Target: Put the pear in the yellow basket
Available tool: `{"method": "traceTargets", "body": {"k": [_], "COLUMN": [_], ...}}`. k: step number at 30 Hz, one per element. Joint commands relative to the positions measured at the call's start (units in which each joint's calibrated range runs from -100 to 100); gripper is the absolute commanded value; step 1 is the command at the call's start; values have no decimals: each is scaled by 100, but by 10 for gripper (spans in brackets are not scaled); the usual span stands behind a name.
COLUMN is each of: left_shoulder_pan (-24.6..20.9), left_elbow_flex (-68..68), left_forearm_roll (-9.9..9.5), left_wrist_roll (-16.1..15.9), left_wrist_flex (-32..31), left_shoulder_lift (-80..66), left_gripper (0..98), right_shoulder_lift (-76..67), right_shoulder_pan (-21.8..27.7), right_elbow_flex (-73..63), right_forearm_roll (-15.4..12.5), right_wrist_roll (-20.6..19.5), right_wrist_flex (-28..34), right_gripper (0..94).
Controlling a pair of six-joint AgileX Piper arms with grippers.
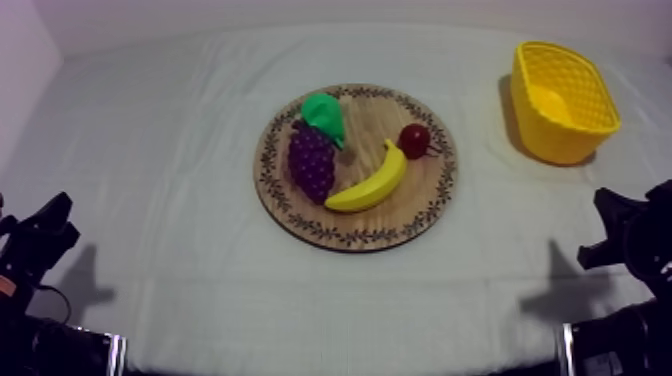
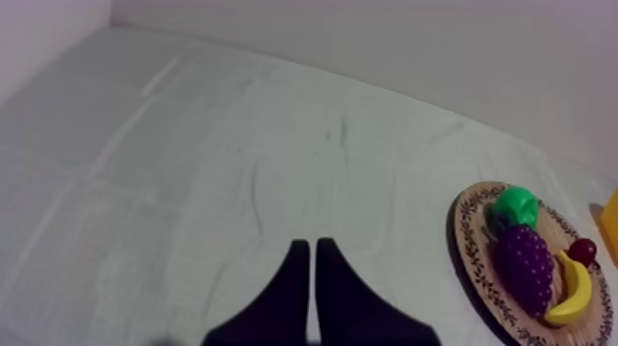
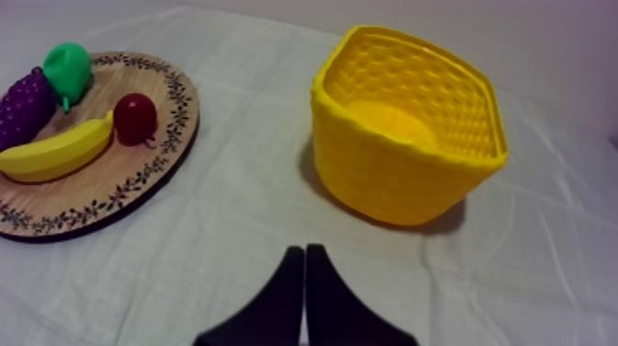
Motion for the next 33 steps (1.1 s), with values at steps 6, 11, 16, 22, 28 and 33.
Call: {"method": "traceTargets", "body": {"k": [6, 11, 16, 22, 28, 33], "left_shoulder_pan": [1, 1, 1, 1, 1, 1], "left_elbow_flex": [-2, -2, -2, -2, -2, -2], "left_forearm_roll": [1, 1, 1, 1, 1, 1], "left_wrist_roll": [-1, -1, -1, -1, -1, -1], "left_wrist_flex": [2, 2, 2, 2, 2, 2], "left_shoulder_lift": [2, 2, 2, 2, 2, 2], "left_gripper": [1, 1, 1, 1, 1, 1], "right_shoulder_lift": [-3, -3, -3, -3, -3, -3], "right_shoulder_pan": [-4, -4, -4, -4, -4, -88], "right_elbow_flex": [2, 2, 2, 2, 2, -5], "right_forearm_roll": [2, 2, 2, 2, 2, 6], "right_wrist_roll": [-190, -190, -190, -190, -190, -192], "right_wrist_flex": [-8, -8, -8, -8, -8, 33], "right_gripper": [3, 3, 3, 3, 3, 3]}}
